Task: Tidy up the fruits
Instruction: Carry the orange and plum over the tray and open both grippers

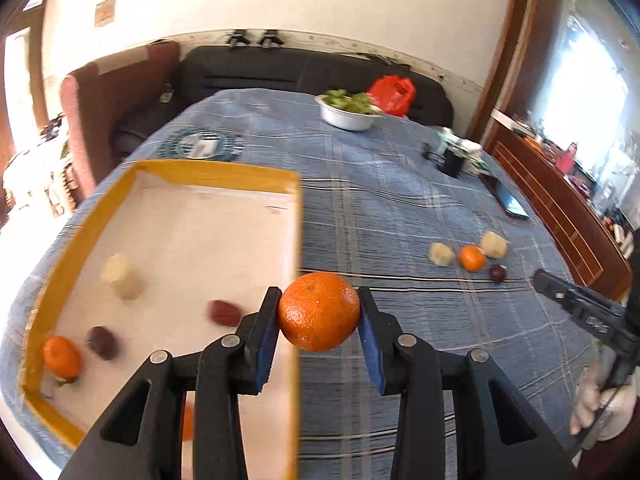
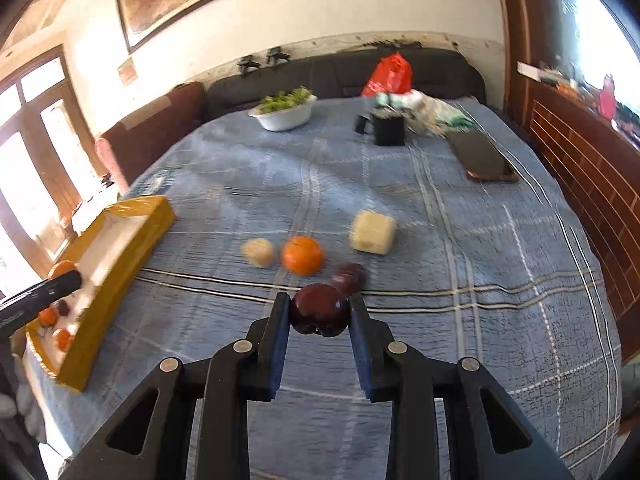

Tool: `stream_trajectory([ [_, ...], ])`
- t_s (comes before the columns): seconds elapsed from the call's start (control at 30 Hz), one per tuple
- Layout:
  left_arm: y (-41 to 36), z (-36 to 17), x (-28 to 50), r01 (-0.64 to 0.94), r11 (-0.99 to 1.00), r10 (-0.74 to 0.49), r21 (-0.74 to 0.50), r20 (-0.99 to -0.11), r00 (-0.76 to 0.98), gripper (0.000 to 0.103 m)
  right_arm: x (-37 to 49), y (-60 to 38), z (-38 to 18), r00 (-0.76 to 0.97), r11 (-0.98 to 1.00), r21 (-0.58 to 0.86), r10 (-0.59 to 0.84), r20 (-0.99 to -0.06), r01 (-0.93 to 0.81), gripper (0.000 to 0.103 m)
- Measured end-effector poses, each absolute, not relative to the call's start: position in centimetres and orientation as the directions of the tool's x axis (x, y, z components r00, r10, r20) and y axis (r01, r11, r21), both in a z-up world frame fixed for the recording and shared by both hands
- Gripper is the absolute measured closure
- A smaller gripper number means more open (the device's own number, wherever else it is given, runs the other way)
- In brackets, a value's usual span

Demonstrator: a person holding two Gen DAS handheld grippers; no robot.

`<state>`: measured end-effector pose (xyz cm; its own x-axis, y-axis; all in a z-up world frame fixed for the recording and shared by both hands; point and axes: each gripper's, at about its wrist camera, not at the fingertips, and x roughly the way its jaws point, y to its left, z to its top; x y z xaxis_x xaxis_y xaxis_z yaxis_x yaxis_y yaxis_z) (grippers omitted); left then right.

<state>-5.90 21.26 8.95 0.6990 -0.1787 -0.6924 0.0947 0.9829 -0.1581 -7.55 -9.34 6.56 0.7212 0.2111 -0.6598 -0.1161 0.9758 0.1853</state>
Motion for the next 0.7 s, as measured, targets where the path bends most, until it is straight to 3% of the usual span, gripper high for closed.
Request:
stream_trajectory([
  [0.33,31.2,8.1,-4.8,-0.103,0.986,-0.027,-0.129,-0.743,0.668,0.067,-6.9,6.9,8.4,0.560,0.866,0.228,0.467,-0.684,-0.444,0.071],
  [0.7,33.8,4.8,-3.8,-0.127,0.980,-0.042,-0.150,-0.792,0.610,0.067,-5.1,18.6,4.6,0.431,0.795,0.181,0.487,-0.760,-0.579,0.070],
])
